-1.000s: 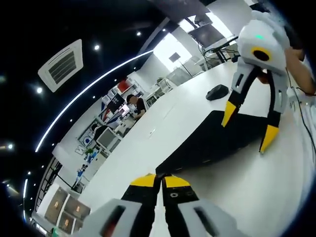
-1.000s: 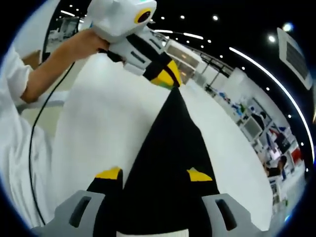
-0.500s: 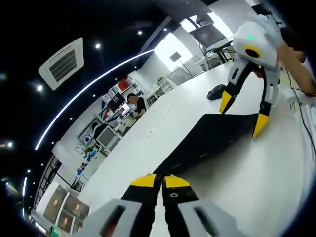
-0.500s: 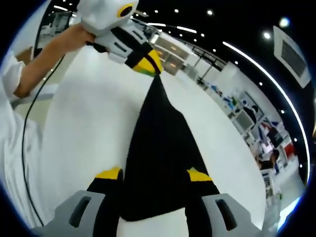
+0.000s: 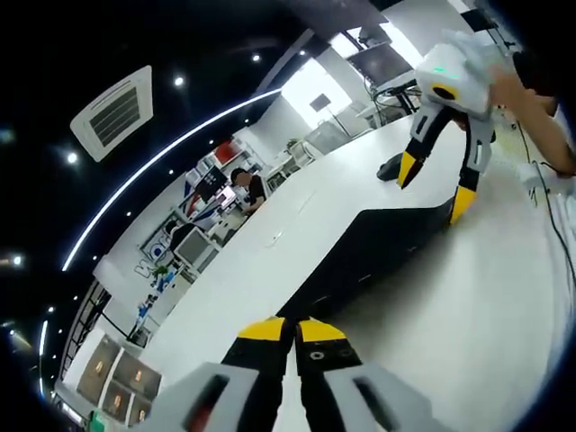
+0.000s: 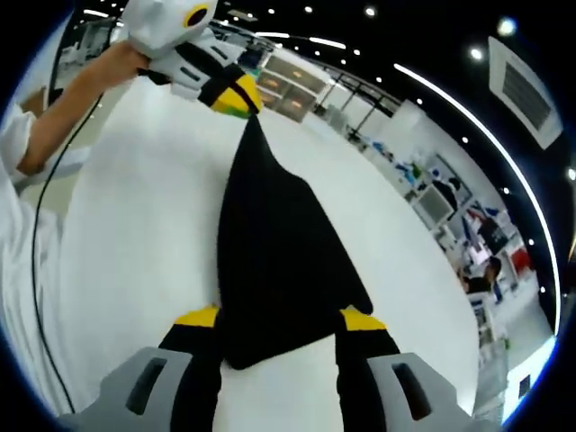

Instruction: Arrange the mouse and mouse pad neatly on the desk surface

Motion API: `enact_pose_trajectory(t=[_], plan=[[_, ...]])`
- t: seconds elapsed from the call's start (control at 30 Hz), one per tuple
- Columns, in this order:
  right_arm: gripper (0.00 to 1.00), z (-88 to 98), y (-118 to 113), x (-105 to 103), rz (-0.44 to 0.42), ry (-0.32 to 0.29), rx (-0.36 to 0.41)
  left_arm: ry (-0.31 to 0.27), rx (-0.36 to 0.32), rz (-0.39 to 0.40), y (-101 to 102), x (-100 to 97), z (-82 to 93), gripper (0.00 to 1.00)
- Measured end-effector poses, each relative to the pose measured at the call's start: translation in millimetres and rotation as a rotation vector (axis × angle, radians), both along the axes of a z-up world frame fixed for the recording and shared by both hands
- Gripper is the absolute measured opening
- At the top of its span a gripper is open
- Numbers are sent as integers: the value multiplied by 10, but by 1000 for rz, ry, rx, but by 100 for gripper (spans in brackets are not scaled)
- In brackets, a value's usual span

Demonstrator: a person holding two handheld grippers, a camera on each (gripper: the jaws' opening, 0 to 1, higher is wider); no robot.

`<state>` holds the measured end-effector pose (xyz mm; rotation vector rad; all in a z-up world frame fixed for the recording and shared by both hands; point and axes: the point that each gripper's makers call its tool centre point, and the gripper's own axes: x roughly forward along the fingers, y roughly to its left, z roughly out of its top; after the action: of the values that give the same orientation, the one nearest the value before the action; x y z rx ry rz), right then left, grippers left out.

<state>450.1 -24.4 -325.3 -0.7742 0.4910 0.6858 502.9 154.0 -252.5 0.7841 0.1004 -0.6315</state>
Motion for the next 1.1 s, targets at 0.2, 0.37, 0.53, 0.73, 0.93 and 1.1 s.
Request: enact_pose_trajectory(t=[0.2, 0.37, 0.53, 0.73, 0.93, 1.1], plan=[[38, -100, -7, -11, 26, 12, -44, 7, 0, -2, -4, -7, -18, 5], [29, -127, 5, -28, 50, 26, -49, 10, -4, -3, -4, -15, -20, 5], [24, -146, -39, -33, 57, 33, -59, 11, -7, -3, -5, -23, -19, 4], [15, -177, -54, -47, 73, 37, -83, 16, -3, -5, -8, -11, -25, 4], [3, -114, -47, -15, 72, 16, -72, 20, -3, -4, -1, -9, -34, 4], [2, -35, -80, 32, 56, -16, -58, 26, -5, -5, 15, -6, -39, 4]])
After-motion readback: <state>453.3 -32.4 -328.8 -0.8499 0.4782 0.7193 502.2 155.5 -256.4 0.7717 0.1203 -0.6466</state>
